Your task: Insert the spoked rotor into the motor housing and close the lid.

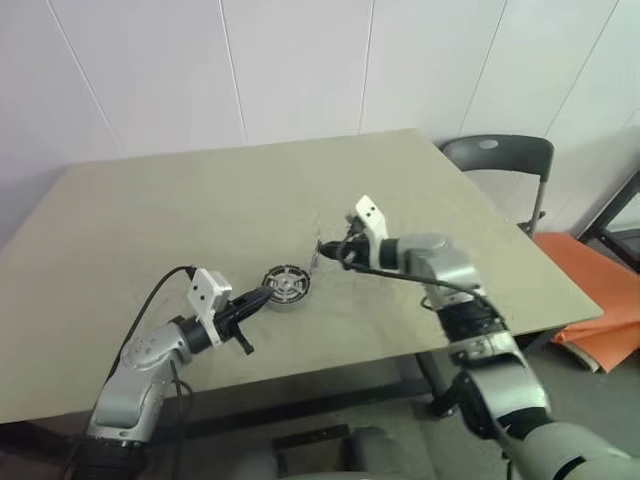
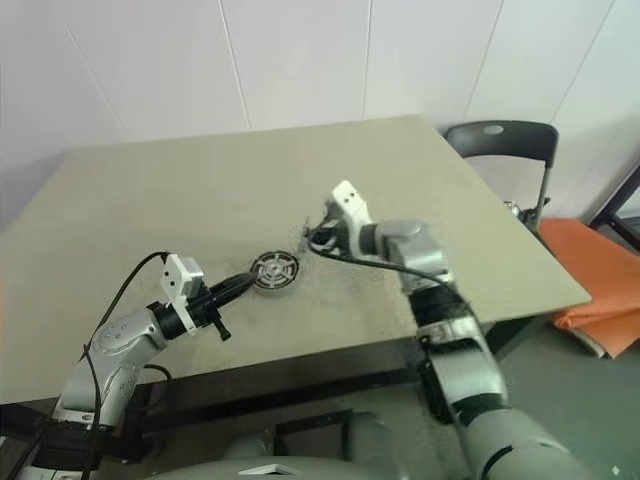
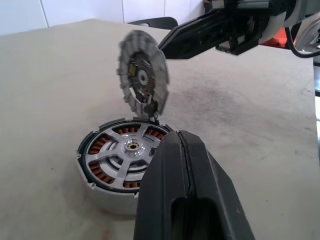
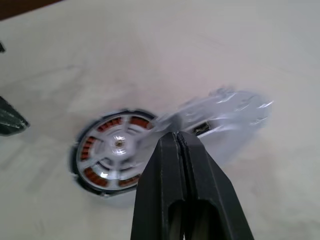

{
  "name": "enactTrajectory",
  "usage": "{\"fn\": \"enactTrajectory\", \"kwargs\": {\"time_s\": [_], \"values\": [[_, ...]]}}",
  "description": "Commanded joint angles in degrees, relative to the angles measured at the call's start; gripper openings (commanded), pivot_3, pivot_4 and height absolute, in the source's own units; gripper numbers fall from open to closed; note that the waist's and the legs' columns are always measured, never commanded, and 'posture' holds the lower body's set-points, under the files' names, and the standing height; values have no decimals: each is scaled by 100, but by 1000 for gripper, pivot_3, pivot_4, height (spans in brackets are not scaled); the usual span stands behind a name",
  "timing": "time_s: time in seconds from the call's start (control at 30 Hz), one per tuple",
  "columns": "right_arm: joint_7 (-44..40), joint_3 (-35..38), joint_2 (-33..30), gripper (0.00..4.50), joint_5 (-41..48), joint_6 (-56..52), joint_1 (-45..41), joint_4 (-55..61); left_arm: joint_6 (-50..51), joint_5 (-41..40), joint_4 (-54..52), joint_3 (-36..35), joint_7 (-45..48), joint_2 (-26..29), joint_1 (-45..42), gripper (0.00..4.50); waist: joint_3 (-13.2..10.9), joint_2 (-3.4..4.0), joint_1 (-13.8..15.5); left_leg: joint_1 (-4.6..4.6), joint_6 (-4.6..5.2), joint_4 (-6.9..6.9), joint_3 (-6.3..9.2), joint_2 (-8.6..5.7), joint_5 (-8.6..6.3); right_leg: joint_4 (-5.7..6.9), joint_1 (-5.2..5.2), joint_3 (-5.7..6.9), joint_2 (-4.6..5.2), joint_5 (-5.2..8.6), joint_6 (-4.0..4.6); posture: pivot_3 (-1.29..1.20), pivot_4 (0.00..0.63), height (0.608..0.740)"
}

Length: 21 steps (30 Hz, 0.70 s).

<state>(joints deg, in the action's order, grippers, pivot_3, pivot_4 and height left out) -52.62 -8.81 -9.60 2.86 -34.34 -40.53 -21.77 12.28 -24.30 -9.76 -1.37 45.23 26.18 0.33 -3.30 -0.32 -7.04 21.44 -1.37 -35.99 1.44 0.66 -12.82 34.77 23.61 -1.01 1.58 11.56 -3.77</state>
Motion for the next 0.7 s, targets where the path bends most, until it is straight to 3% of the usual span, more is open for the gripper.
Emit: {"fn": "enactTrajectory", "kwargs": {"time_s": [0.03, 0.2, 0.4, 0.57, 0.7], "values": [[500, -248, 114, 38, -218, 421, 30, -23, -39, -24, -126, -119, 6, 57, -58, 0, -15, 24, 7, 12, 0, 3, 12, 12, 0, -32, -5, 21, -6, -17, 23, 0, 0, 740], [845, -187, 200, 38, -117, 721, -73, -201, -40, -20, -103, -104, -4, 51, -98, 0, -21, 33, 44, 59, 0, -5, 13, 20, 0, -58, 7, 42, 7, -25, 29, 0, 0, 740], [906, -689, -169, 38, -655, 1290, -186, -579, -33, -13, -95, -89, -22, 44, -116, 0, -19, 30, 199, 99, -1, 9, 0, 7, 0, -37, 66, 26, 4, -26, 29, 0, 0, 740], [474, -388, -252, 38, -228, 1282, -484, -824, -21, -10, -91, -71, -23, 41, -130, 0, -19, 29, 302, 92, 1, 0, -22, 8, 1, -17, 76, 6, -4, -25, 29, 0, 0, 740], [1050, -210, -122, 38, -330, 1688, -731, -1275, -15, -1, -78, -54, -33, 29, -162, 0, -19, 28, 298, 81, 1, -14, -28, 9, 1, 7, 76, -3, -5, -25, 29, 0, 0, 740]]}}
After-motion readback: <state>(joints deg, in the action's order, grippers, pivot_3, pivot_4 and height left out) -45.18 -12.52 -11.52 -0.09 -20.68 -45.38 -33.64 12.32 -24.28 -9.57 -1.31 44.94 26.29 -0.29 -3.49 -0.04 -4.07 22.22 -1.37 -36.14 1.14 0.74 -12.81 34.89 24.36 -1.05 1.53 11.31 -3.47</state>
